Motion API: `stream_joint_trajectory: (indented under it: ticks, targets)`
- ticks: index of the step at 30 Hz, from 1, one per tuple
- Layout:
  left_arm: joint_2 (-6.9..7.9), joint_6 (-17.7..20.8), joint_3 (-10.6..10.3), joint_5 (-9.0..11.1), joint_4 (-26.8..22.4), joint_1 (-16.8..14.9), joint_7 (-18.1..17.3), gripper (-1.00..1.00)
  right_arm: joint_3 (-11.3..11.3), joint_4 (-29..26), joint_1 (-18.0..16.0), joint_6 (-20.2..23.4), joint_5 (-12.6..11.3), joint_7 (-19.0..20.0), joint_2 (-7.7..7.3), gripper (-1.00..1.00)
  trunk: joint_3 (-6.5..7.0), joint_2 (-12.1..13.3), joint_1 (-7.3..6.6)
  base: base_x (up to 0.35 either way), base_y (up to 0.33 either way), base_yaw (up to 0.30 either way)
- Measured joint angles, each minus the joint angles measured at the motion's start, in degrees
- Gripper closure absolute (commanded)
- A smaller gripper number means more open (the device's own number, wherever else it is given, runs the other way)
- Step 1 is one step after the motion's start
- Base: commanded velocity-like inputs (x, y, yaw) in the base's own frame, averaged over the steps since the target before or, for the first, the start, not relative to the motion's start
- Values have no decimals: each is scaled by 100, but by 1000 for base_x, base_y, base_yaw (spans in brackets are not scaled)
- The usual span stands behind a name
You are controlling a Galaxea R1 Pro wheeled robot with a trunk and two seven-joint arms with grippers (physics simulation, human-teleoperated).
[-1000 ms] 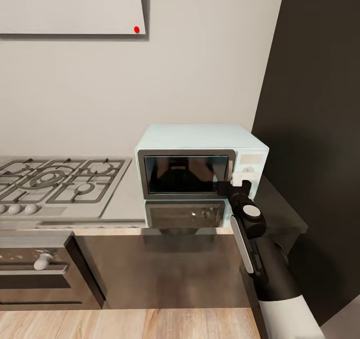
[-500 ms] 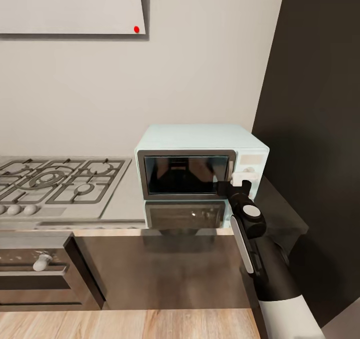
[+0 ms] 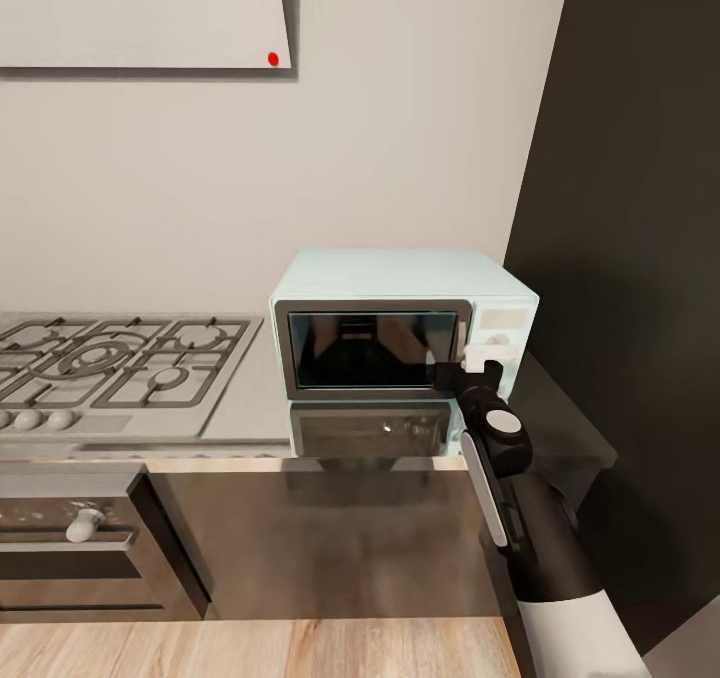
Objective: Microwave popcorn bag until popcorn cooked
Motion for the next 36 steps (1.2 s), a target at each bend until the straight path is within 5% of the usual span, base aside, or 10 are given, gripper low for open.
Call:
stream_joint_trajectory:
  ticks: [12, 13, 36]
  targets:
    - [0, 0, 0, 8, 0, 5, -1, -100, -4, 12, -1, 29, 13, -18, 9, -100, 0, 0, 0, 0, 0, 0]
    - [0, 0, 0, 8, 0, 5, -2, -100, -4, 16, -1, 32, 13, -18, 9, 100, 0, 0, 0, 0, 0, 0]
    - [-9, 0, 1, 33, -1, 7, 0, -100, -64, 43, -4, 68, 193, -44, 8, 100, 1, 0, 0, -47, 0, 0]
